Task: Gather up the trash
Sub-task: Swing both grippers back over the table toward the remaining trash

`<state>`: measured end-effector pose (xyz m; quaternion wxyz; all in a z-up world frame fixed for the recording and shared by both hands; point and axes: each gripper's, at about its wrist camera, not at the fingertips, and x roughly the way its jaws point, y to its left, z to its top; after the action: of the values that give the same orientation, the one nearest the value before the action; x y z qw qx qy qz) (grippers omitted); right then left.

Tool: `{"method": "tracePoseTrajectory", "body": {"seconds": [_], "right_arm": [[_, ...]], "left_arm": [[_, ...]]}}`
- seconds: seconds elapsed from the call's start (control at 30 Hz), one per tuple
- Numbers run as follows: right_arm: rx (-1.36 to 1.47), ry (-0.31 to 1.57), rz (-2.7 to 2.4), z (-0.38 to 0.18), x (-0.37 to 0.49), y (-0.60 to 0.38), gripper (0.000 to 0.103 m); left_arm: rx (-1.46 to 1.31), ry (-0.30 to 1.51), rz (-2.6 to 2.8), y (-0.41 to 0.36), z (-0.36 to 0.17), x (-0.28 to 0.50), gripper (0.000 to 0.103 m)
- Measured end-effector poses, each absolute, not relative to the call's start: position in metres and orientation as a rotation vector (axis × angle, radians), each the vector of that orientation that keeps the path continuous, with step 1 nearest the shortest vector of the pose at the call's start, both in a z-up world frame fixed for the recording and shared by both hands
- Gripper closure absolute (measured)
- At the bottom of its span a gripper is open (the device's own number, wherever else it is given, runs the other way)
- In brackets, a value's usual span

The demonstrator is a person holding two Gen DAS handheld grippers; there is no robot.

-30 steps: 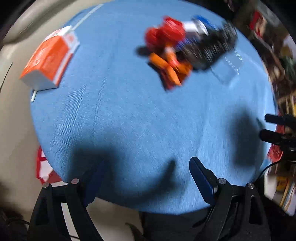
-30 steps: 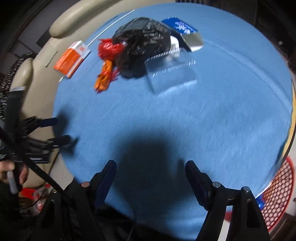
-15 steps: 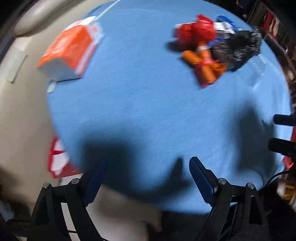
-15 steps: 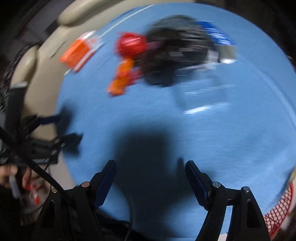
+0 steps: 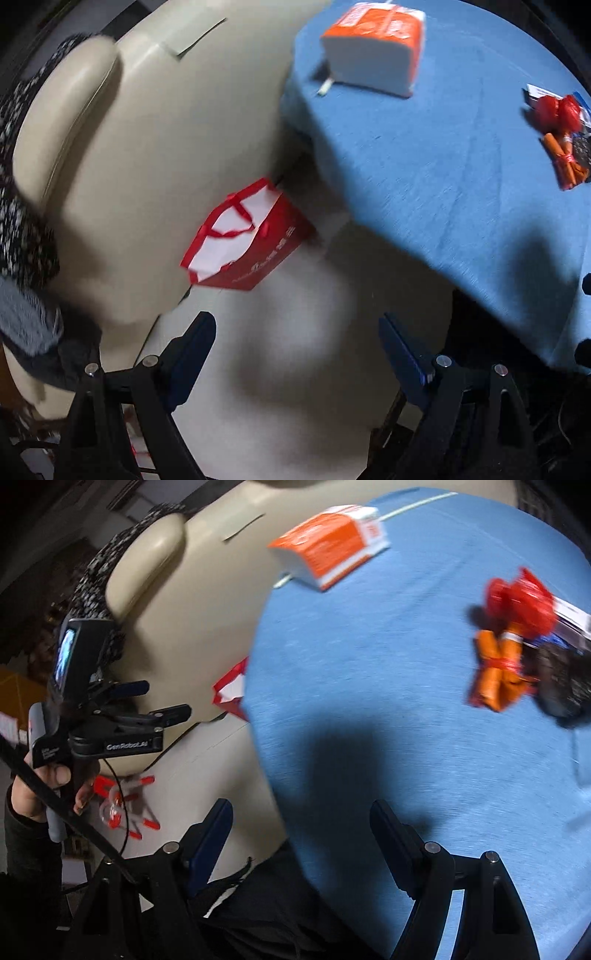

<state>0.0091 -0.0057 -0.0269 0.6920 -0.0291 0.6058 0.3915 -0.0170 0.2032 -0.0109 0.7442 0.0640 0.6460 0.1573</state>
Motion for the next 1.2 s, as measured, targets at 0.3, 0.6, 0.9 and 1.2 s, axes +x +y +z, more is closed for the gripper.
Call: {"method": "tracePoseTrajectory", "body": {"seconds": [0.3, 0.6, 0.9, 1.2], "right_arm": [[-0.083, 1.35, 0.911, -0.025, -0.015, 0.005, 0.024], [-0.093, 1.339, 0.913, -0.02, -0.018, 0.006, 0.024], [-0.105, 1.232, 0.747, -0.017, -0.008, -0.048, 0.024], [-0.12, 0.996, 0.304, -0.014, 0.014, -0.18, 0.016]], "left_arm": [[0.113, 1.406, 0.384, 0.206, -0.011, -0.036, 0.014], [0.098, 1.386, 0.363, 0.205, -0.008, -0.036, 0.014], [-0.047, 1.25, 0.176, 0.152, -0.002, -0.002, 0.014], [-0.05, 1.147, -0.061, 0.04, -0.027, 0.055, 0.014]]}}
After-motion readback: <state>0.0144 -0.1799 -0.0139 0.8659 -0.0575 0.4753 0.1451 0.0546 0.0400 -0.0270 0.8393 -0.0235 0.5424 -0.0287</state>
